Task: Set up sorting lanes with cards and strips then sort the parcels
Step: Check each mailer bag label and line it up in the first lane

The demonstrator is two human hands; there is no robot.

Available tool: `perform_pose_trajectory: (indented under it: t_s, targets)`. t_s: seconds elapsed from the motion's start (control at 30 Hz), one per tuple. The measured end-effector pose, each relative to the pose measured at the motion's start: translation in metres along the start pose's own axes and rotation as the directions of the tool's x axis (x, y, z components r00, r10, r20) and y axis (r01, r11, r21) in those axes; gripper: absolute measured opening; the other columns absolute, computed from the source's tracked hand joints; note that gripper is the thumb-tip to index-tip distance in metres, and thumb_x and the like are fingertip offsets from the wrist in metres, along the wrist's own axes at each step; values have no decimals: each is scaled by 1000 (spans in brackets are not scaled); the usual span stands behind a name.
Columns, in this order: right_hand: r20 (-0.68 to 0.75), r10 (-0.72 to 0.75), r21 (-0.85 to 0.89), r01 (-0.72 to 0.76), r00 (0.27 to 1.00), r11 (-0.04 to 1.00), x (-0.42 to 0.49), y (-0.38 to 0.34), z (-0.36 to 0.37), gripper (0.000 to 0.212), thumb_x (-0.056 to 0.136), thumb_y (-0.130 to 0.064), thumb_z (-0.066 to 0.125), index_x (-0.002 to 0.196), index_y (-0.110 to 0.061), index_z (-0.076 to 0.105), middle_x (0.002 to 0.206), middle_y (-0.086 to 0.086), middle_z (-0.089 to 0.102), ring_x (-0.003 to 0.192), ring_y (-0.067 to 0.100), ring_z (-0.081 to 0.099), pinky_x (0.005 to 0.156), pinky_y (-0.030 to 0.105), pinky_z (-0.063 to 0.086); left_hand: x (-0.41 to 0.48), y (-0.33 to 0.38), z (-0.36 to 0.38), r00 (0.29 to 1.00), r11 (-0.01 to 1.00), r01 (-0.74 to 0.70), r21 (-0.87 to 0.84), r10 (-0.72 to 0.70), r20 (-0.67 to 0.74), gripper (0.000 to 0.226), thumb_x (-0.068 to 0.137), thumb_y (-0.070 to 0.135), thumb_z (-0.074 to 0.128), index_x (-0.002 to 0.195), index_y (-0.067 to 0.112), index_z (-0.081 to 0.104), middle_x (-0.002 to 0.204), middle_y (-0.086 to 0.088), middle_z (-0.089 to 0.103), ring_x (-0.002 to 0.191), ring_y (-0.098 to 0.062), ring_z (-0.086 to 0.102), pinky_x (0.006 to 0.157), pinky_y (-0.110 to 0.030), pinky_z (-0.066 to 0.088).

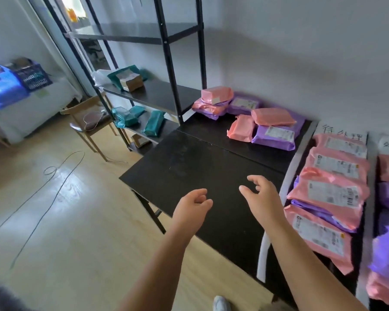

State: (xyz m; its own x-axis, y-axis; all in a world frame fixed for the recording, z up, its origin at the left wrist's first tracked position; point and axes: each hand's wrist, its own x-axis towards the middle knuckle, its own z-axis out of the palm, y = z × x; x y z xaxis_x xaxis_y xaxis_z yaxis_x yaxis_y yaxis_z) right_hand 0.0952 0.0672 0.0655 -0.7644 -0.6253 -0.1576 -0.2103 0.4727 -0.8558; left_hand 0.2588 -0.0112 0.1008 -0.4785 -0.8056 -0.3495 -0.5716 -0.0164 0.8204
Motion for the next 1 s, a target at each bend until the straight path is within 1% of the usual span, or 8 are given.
perform_pose_trajectory:
  t_s: [0.13, 0.2, 0.33, 0.37, 0.6, 0.73, 0.87, 1.0]
  targets:
    - [19, 8, -13, -7, 1000, 1000, 49, -23, 21, 40, 95, -30, 65, 133, -27, 53, 142, 0, 49, 103, 4, 46, 60, 10, 31, 57, 11, -14, 1000, 999, -14, 43, 14, -1, 44, 99, 29, 57, 143, 27, 49, 132, 7, 60, 110, -7, 56, 84, -19, 43]
    - [31, 10, 0, -10, 999, 1000, 64, -29, 28, 40, 95, -31, 65, 134, -27, 53, 140, -1, 50, 103, 4, 46, 62, 11, 32, 78, 13, -16, 1000, 1000, -4, 27, 3, 19, 43, 99, 29, 58, 141, 29, 50, 131, 9, 60, 105, -5, 56, 73, -14, 41]
    - [5, 61, 5, -61, 998, 998, 93, -36, 31, 42, 95, -30, 65, 135, -27, 52, 142, 0, 51, 117, 11, 52, 83, 24, 40, 127, 25, -13, 997, 1000, -19, 10, 18, 74, 43, 97, 29, 60, 140, 30, 53, 127, 12, 61, 98, 0, 56, 67, -10, 38]
    - [-15, 92, 6, -92, 996, 996, 103, -36, 31, 43, 95, -30, 65, 136, -26, 52, 142, 0, 51, 121, 13, 52, 85, 26, 41, 143, 28, -12, 996, 1000, -27, 13, 25, 88, 43, 97, 29, 60, 139, 29, 53, 127, 12, 62, 97, 1, 56, 66, -10, 38]
    - [-150, 240, -40, -249, 959, 968, 171, -37, 50, 50, 97, -29, 63, 144, -27, 46, 146, 1, 50, 128, 17, 52, 84, 25, 39, 262, 49, -4, 969, 995, -77, 62, 60, 240, 41, 96, 27, 60, 136, 27, 56, 125, 10, 63, 96, -2, 59, 71, -17, 44]
    - [-225, 324, -51, -344, 919, 938, 220, -44, 70, 55, 95, -28, 65, 146, -28, 44, 147, 1, 49, 129, 19, 52, 85, 25, 39, 332, 62, -6, 941, 980, -142, 142, 89, 326, 39, 95, 26, 60, 135, 25, 57, 127, 7, 63, 101, -8, 58, 87, -26, 48]
    - [-273, 401, -54, -430, 874, 901, 269, -45, 88, 57, 94, -28, 67, 146, -27, 44, 147, 2, 49, 128, 20, 54, 83, 26, 40, 396, 72, -5, 916, 948, -218, 232, 116, 385, 40, 95, 24, 60, 136, 22, 57, 129, 5, 63, 112, -13, 60, 96, -31, 49]
    - [-318, 452, -76, -498, 833, 864, 308, -39, 97, 57, 94, -29, 66, 146, -25, 43, 144, 3, 51, 125, 21, 56, 82, 27, 41, 446, 77, 8, 896, 920, -250, 301, 101, 433, 42, 95, 21, 60, 137, 22, 55, 131, 5, 63, 113, -14, 60, 87, -26, 46]
